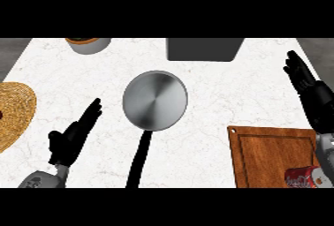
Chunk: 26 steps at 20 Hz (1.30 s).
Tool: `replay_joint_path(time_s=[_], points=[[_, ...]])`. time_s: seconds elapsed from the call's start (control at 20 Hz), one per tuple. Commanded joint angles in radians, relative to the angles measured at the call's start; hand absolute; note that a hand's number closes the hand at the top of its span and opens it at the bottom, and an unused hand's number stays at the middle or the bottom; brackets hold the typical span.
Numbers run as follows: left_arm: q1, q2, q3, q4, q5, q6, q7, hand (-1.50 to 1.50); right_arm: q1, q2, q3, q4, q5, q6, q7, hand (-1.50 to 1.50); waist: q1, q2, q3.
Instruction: Pick the can from the cutting board and place it in the pan
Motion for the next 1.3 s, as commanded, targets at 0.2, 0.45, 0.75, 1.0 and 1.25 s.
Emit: replay_joint_path(time_s=[0.2,0.45,0.75,1.0,1.25], points=[[0.035,0.075,0.054,-0.044,-0.13,0.176,0.052,0.0,0.108,0.007,-0.212,-0.084,-0.322,0.145,-0.036,-1.5,-0.017,0.01,0.027],[0.119,0.101,0.083,-0.033,-0.1,0.161,0.044,0.0,0.327,-0.102,-0.366,0.051,-0.208,-0.022,0.081,-1.5,-0.064,0.007,0.024],[0.169,0.09,0.055,-0.143,-0.122,0.186,0.084,0.0,0.603,-0.332,-0.405,-0.035,-0.128,0.266,-0.024,-1.5,-0.038,0.013,0.022],[0.14,0.094,0.049,-0.186,-0.155,0.194,0.143,0.0,0.637,-0.457,-0.469,-0.069,-0.138,0.424,-0.021,-1.5,-0.018,0.019,0.022],[0.089,0.084,0.059,-0.173,-0.175,0.186,0.184,0.0,0.559,-0.521,-0.426,-0.079,-0.173,0.572,0.049,-1.5,0.0,0.024,0.022]])
